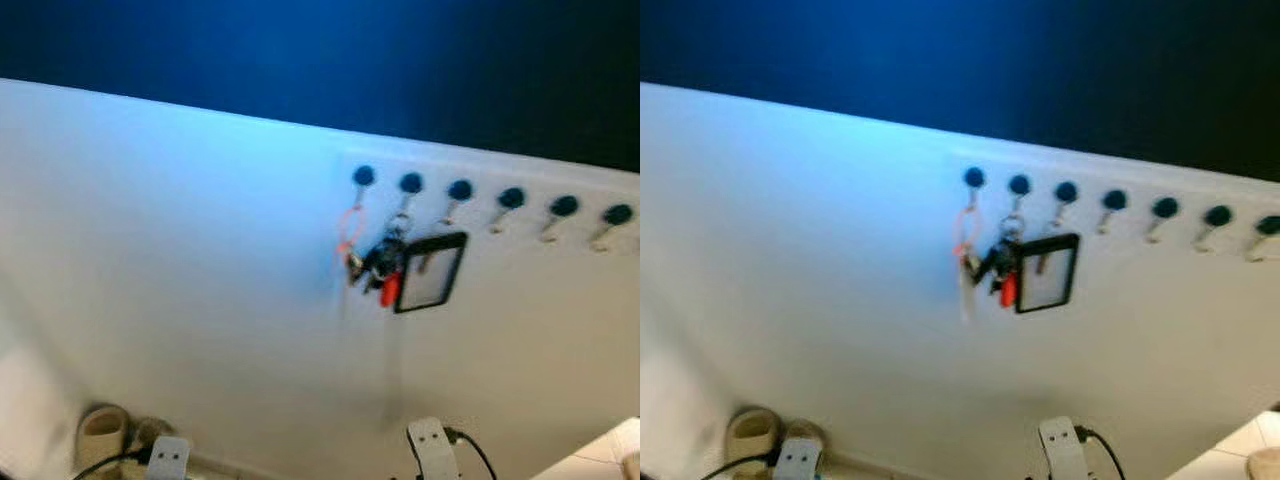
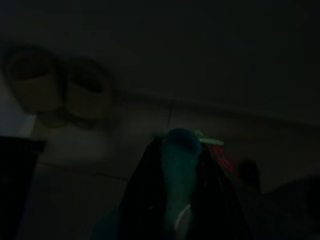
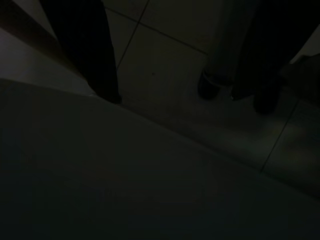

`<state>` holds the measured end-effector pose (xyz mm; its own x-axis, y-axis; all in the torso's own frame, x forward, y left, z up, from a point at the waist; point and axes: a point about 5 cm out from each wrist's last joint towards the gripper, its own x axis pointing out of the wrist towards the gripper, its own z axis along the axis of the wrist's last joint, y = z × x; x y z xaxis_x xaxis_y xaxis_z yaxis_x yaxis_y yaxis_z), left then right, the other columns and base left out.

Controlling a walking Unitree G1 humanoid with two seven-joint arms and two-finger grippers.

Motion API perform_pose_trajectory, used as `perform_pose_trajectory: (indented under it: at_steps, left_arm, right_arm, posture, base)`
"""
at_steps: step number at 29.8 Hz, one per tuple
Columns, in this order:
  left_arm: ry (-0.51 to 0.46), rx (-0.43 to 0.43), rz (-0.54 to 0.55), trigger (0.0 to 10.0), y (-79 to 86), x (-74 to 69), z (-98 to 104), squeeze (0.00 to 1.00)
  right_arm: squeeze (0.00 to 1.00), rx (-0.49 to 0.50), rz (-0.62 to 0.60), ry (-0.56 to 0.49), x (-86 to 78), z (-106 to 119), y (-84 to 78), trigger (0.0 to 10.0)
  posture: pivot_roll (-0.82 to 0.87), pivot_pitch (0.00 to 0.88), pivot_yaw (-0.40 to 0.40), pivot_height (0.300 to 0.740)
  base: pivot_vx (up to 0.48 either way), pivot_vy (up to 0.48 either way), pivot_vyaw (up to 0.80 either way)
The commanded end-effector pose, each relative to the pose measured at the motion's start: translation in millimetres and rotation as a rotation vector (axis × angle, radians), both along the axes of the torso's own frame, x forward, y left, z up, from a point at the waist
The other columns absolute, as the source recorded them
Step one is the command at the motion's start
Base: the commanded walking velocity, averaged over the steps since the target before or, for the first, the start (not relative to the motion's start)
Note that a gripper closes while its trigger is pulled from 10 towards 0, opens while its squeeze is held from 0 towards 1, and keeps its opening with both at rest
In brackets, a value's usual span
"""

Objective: Hang keys on a hook

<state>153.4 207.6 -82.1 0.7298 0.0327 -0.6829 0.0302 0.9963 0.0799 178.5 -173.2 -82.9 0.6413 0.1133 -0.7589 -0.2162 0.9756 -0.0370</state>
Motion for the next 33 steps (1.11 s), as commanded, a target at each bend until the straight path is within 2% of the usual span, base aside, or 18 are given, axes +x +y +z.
perform_pose_trajectory:
  at_steps: [1,8,20,33]
  left_arm:
    - [0.004,0.019,0.006,10.0,4.1,-4.3,-0.7,0.00]
    - [-0.024,0.046,0.000,10.0,6.8,-4.0,1.5,0.00]
    - [-0.016,0.025,0.007,10.0,4.3,-4.4,0.3,0.00]
    - [-0.012,-0.007,0.043,10.0,5.1,-5.8,-0.4,0.00]
  right_arm:
    - [0.00,0.015,-0.012,0.010,-3.2,-1.6,1.1,10.0]
    - [0.00,0.034,-0.014,0.018,-4.5,-2.3,2.5,10.0]
    - [0.00,0.039,-0.018,0.024,-6.0,-2.9,0.8,10.0]
    - [0.00,0.026,-0.006,0.016,-6.0,-2.5,0.1,10.0]
  posture:
    - [0.09,0.034,-0.057,0.740]
    - [0.09,0.036,-0.058,0.740]
    - [0.09,0.035,-0.060,0.740]
    - [0.09,0.029,-0.062,0.740]
  base:
    - [0.000,0.000,0.00]
    - [0.000,0.000,-0.07]
    - [0.000,0.000,-0.78]
    - [0.000,0.000,0.00]
